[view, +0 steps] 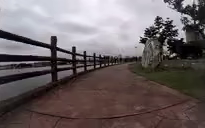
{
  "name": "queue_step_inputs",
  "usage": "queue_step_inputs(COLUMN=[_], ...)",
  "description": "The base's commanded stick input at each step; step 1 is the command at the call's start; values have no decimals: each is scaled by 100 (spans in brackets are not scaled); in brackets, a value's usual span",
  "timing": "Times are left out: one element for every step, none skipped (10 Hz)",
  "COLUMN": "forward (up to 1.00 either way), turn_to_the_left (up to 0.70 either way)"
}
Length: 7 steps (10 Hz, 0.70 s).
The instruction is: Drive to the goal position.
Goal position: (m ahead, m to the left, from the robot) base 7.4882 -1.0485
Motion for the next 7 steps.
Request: queue_step_inputs(forward=[70,70,70,70,70,70,70], turn_to_the_left=[0,0,0,0,0,0,0])
